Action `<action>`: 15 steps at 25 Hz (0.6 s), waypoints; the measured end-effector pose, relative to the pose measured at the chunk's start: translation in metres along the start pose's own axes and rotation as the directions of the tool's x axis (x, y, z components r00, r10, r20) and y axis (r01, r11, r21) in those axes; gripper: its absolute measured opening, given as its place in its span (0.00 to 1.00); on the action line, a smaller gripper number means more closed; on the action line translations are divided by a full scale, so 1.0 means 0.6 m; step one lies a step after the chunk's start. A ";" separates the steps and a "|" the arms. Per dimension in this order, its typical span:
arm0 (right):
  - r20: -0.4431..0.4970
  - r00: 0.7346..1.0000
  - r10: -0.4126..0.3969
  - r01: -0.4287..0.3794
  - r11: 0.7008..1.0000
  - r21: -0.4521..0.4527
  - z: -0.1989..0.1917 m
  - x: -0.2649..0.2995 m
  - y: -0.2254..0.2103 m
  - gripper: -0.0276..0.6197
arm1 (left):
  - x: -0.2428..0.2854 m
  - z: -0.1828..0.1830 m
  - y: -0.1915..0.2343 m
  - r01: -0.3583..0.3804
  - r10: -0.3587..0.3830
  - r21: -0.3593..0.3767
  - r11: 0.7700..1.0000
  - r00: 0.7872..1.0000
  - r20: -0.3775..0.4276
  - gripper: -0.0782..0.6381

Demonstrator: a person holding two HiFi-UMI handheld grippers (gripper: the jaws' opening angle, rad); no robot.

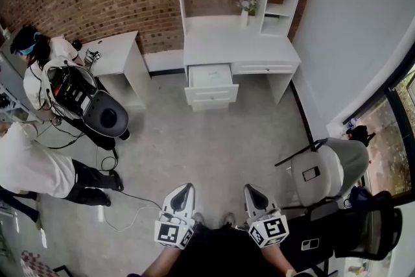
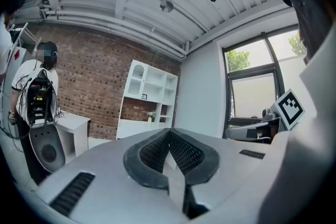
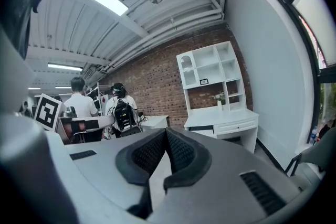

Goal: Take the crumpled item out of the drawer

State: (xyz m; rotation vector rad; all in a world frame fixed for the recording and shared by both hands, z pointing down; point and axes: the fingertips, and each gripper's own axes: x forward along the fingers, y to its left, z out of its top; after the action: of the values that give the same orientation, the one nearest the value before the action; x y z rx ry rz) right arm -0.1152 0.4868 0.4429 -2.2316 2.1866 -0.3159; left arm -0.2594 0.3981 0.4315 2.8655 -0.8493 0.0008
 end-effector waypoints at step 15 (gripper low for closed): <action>0.006 0.998 0.055 -0.056 0.998 0.017 -0.013 -0.028 -0.102 0.06 | 0.063 -0.012 -0.105 -0.022 0.022 0.022 1.000 1.000 0.005 0.15</action>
State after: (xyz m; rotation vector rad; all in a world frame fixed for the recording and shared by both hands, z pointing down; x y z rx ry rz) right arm -0.0559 0.5066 0.4569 -2.1561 2.2298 -0.3264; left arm -0.1932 0.4304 0.4311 2.8778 -0.8876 0.0064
